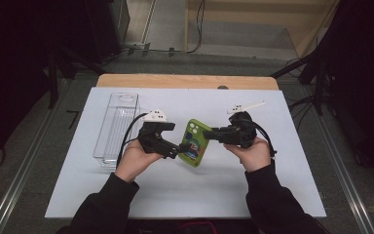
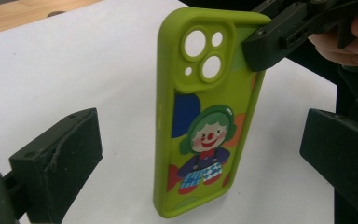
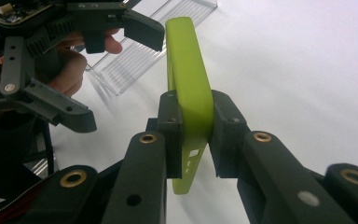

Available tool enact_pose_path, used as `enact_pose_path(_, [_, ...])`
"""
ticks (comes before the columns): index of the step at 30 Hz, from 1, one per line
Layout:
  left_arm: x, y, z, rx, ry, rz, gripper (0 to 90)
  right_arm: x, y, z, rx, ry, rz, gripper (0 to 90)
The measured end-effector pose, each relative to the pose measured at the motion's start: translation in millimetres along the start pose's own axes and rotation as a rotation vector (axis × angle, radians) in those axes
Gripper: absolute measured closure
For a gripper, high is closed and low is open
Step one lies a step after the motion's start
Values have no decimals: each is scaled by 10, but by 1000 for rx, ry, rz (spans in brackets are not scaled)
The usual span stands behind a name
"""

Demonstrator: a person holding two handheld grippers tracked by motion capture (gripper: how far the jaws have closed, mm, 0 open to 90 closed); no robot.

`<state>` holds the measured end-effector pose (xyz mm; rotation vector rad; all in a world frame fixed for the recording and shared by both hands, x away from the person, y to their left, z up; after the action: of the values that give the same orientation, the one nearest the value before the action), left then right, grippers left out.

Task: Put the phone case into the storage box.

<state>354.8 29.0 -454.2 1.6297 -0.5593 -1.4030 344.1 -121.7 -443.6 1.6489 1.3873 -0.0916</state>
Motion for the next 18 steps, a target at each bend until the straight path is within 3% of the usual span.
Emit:
enact_pose_path(9, [40, 2, 6, 20, 48, -27, 0, 31, 40, 0, 36, -26, 3, 747])
enact_pose_path(18, [93, -7, 0, 8, 90, -39, 0, 77, 71, -33, 50, -48, 1, 747])
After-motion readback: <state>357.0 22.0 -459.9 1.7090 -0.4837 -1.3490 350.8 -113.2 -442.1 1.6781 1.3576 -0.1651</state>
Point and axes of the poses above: each handheld gripper's, and its own axes: x roughly forward along the jaws, y roughly out of its top, z roughly to its right, the point moved 8 cm from there along x, roughly forward along the jaws, and after that the axes turned 14 degrees about x, right-handed, at the moved point
